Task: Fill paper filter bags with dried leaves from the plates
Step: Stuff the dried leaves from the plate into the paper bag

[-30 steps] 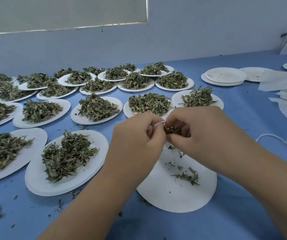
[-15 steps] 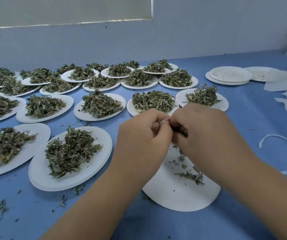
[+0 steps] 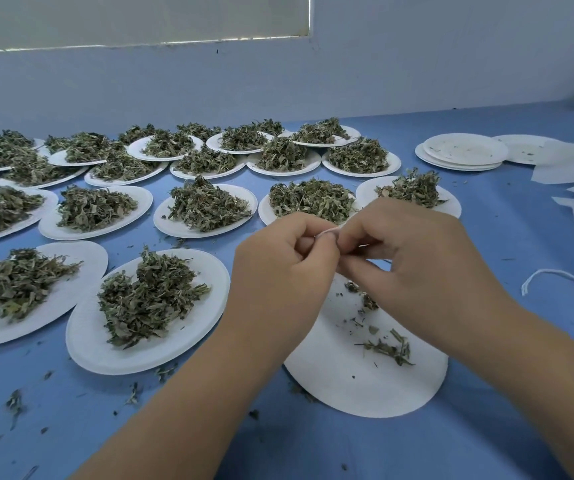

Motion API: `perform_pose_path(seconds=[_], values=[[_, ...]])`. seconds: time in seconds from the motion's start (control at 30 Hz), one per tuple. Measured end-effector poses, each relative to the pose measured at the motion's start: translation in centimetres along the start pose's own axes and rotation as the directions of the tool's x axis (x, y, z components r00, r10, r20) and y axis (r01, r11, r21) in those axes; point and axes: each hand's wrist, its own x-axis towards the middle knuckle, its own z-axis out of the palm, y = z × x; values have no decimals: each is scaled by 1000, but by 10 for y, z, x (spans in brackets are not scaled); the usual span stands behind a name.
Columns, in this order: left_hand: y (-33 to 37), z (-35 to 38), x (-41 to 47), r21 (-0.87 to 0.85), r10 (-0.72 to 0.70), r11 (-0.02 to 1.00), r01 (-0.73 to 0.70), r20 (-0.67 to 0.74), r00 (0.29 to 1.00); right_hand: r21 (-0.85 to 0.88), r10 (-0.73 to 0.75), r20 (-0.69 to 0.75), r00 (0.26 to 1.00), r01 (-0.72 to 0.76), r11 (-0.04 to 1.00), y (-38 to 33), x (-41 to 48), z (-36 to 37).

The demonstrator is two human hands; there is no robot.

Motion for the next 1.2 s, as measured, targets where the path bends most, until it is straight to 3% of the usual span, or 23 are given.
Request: perform_pose_path(seconds=[0.13, 0.27, 0.37, 0.43, 0.53, 0.67, 0.8, 1.03, 1.2], values=[[0, -5, 2, -55, -35, 998, 34, -29, 999, 164, -7, -18, 1000, 10, 986, -2, 1, -7], [-1, -9, 5, -153, -105, 984, 96, -52, 993, 189, -31, -100, 995, 50, 981, -4, 3, -12], [0, -14, 7, -224, -160, 965, 139, -78, 984, 266, 58, -150, 987, -16, 964, -4, 5, -13], [0, -16, 8, -254, -187, 954, 160, -86, 979, 341, 169, -93, 981, -128, 931, -3, 5, -15], [-2, -18, 10, -287, -217, 941, 181, -98, 971, 273, 264, 61, 963, -270, 923, -1, 5, -15], [-1, -17, 10, -285, -210, 943, 174, -101, 972, 157, 292, 196, 936, -324, 933, 0, 4, -8], [2, -15, 7, -310, -179, 940, 142, -94, 979, 204, 269, 115, 956, -287, 936, 2, 3, -3], [0, -10, 7, -180, -102, 980, 87, -73, 992, 206, 209, 44, 977, -213, 955, 4, 3, -4], [0, -6, 4, -153, -65, 987, 56, -51, 997, 39, 105, 17, 994, -106, 994, 3, 2, 1]])
